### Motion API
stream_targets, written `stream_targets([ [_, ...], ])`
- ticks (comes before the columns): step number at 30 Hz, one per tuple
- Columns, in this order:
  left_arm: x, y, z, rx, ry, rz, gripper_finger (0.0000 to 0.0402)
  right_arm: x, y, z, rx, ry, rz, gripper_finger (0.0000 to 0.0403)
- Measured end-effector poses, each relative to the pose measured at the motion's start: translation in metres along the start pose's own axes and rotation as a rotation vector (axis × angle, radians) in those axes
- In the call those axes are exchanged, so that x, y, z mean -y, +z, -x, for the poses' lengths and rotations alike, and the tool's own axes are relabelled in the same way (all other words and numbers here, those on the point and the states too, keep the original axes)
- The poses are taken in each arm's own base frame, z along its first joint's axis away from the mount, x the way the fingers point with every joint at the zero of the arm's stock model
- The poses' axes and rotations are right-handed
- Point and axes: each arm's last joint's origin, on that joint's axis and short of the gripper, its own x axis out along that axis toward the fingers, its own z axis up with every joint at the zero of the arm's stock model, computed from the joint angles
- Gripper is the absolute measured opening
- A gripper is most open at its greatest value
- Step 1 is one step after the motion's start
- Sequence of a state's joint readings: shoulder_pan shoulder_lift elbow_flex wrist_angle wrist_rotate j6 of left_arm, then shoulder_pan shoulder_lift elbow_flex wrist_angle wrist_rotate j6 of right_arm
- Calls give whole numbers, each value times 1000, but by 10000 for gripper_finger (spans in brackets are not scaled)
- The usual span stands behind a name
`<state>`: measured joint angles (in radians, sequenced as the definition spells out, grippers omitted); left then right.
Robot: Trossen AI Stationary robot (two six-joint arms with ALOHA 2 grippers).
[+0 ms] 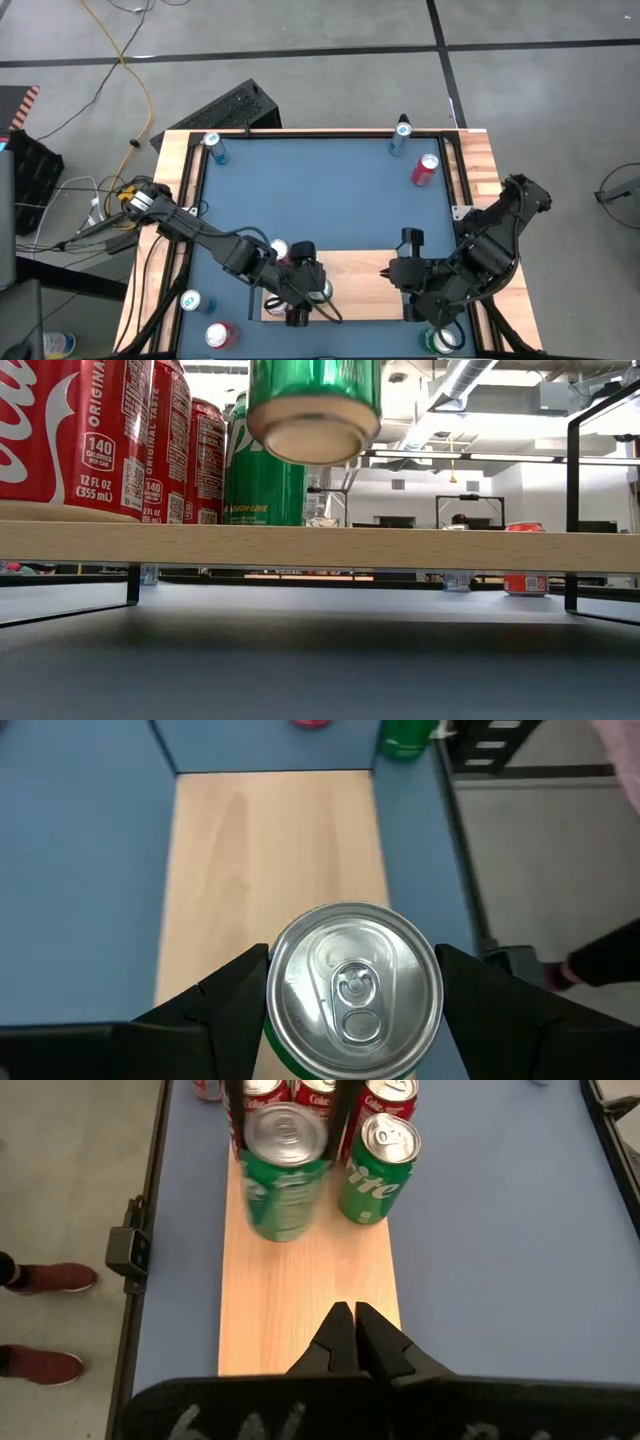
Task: Place canned beverage on shelf
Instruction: Put the left green soda can on the shelf aligned with the other green soda can
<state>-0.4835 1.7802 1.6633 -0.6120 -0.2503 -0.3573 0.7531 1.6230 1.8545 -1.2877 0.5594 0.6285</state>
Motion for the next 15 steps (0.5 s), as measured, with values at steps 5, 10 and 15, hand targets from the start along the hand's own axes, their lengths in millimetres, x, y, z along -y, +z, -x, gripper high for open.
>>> stream_targets([
  [5,-1,-8,-5,-20,11,-10,241,1,1,-1,0,-2,5,0],
  [10,-1,-18,-16,-15,-17,5,241,0,1,0,2,0,4,0],
  [15,-2,-21,-16,-21,-13,20,241,-1,1,0,11,8,-1,0],
])
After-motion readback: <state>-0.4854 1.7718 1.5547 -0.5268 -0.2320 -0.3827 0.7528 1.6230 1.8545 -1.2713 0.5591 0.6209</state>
